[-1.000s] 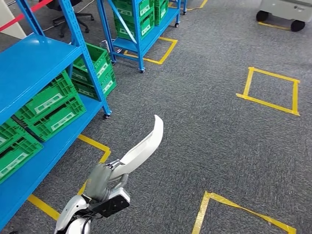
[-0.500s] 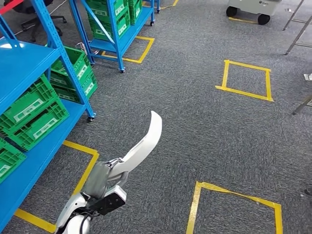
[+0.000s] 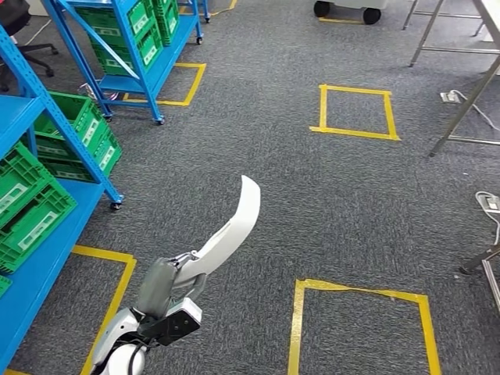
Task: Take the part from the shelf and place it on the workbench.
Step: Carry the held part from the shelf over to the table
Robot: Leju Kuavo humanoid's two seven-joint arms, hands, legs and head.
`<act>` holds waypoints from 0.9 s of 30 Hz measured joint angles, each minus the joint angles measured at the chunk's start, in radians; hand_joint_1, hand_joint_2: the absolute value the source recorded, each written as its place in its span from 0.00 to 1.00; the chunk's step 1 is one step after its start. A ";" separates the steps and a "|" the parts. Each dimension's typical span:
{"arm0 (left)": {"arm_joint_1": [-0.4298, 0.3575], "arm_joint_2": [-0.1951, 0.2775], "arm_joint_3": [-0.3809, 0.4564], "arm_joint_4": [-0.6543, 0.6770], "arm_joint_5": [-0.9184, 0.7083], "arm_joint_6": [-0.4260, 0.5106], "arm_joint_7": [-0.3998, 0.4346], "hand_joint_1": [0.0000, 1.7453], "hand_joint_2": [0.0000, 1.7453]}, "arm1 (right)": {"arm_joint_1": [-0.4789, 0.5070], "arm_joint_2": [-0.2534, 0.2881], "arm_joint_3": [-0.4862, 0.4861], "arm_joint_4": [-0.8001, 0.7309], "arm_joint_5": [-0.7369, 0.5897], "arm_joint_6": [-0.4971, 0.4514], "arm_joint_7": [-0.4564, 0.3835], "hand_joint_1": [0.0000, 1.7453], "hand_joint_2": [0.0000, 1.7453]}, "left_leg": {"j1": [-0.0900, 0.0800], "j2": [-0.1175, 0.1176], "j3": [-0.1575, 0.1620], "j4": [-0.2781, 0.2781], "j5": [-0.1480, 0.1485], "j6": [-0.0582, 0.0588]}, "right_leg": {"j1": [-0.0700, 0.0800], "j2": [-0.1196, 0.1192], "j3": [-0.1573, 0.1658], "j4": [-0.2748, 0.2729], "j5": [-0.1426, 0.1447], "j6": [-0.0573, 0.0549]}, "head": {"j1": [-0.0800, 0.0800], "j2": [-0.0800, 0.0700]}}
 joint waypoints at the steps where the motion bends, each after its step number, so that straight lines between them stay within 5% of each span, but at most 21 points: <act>1: -0.001 0.000 0.000 0.000 0.000 0.000 -0.001 1.00 1.00 | 0.000 0.000 0.000 0.000 -0.002 0.000 0.000 0.00 0.00 | 0.002 -0.019 0.024 -0.053 0.017 0.001 | 0.000 0.010 -0.005 0.003 0.002 0.005 | 0.001 0.000; 3: -0.002 -0.001 0.000 0.003 0.000 0.000 -0.002 1.00 1.00 | 0.003 0.001 0.000 -0.001 -0.008 -0.002 0.000 0.00 0.00 | 0.002 -0.037 0.037 -0.092 0.021 0.005 | -0.001 0.027 -0.017 0.005 0.010 0.016 | 0.001 0.000; 5: -0.004 -0.001 -0.001 0.006 -0.001 -0.002 -0.001 1.00 1.00 | 0.010 0.001 0.000 -0.001 -0.015 -0.005 0.000 0.00 0.00 | 0.001 -0.019 0.035 -0.095 0.028 0.017 | -0.005 0.034 -0.027 0.003 0.015 0.027 | 0.001 0.000; 7: -0.007 -0.004 -0.001 0.010 -0.002 -0.005 -0.001 1.00 1.00 | 0.013 0.002 0.000 0.000 -0.022 -0.009 0.000 0.00 0.00 | 0.004 0.003 0.035 -0.099 0.033 0.030 | -0.003 -0.006 -0.051 0.046 -0.012 0.036 | 0.008 0.000; 9: -0.006 -0.006 -0.001 0.015 -0.003 -0.006 0.001 1.00 1.00 | 0.011 0.003 0.001 0.001 -0.029 -0.011 0.000 0.00 0.00 | 0.002 0.026 0.034 -0.100 0.034 0.036 | -0.001 -0.059 -0.108 0.170 -0.078 0.043 | 0.015 0.000; 11: -0.006 -0.006 -0.001 0.021 -0.005 -0.007 0.004 1.00 1.00 | 0.009 0.004 0.002 0.002 -0.035 -0.011 0.001 0.00 0.00 | 0.001 0.052 0.034 -0.099 0.034 0.037 | -0.005 -0.076 -0.158 0.289 -0.125 0.049 | 0.015 0.000; 12: -0.006 -0.006 0.000 0.024 -0.007 -0.007 0.005 1.00 1.00 | 0.010 0.005 0.003 0.003 -0.038 -0.012 0.001 0.00 0.00 | 0.001 0.064 0.034 -0.099 0.033 0.036 | -0.006 -0.078 -0.159 0.301 -0.124 0.050 | 0.015 0.000; 15: -0.008 -0.006 0.000 0.030 -0.013 -0.008 0.009 1.00 1.00 | 0.011 0.006 0.004 0.003 -0.047 -0.016 0.001 0.00 0.00 | 0.000 0.092 0.039 -0.098 0.028 0.028 | -0.007 -0.112 -0.051 0.122 -0.049 0.052 | 0.016 0.000; 17: -0.012 -0.007 0.000 0.031 -0.015 -0.008 0.012 1.00 1.00 | 0.009 0.009 0.007 0.004 -0.050 -0.017 0.001 0.00 0.00 | -0.006 0.106 0.043 -0.096 0.023 0.018 | -0.005 -0.135 0.005 0.025 -0.025 0.043 | 0.013 0.000; 20: -0.018 -0.009 0.000 0.033 -0.018 -0.010 0.016 1.00 1.00 | 0.009 0.011 0.009 0.005 -0.055 -0.021 0.001 0.00 0.00 | -0.006 0.120 0.044 -0.098 0.022 0.002 | -0.002 -0.117 0.005 0.014 -0.022 0.019 | 0.011 0.000; 22: -0.020 -0.010 -0.001 0.033 -0.019 -0.012 0.017 1.00 1.00 | 0.010 0.011 0.009 0.005 -0.059 -0.025 0.001 0.00 0.00 | -0.002 0.092 0.030 -0.066 -0.005 -0.007 | -0.003 -0.099 0.002 0.012 -0.017 0.005 | 0.010 0.000; 25: -0.021 -0.009 -0.001 0.037 -0.019 -0.013 0.017 1.00 1.00 | 0.010 0.011 0.010 0.005 -0.060 -0.026 0.001 0.00 0.00 | -0.001 0.042 -0.056 0.118 -0.100 -0.010 | -0.003 -0.069 -0.002 0.010 -0.014 -0.007 | 0.008 0.000; 27: -0.020 -0.008 0.000 0.041 -0.019 -0.013 0.017 1.00 1.00 | 0.010 0.011 0.010 0.005 -0.061 -0.025 0.001 0.00 0.00 | -0.001 0.036 -0.100 0.199 -0.113 -0.007 | -0.002 -0.044 -0.004 0.010 -0.013 -0.009 | 0.008 0.000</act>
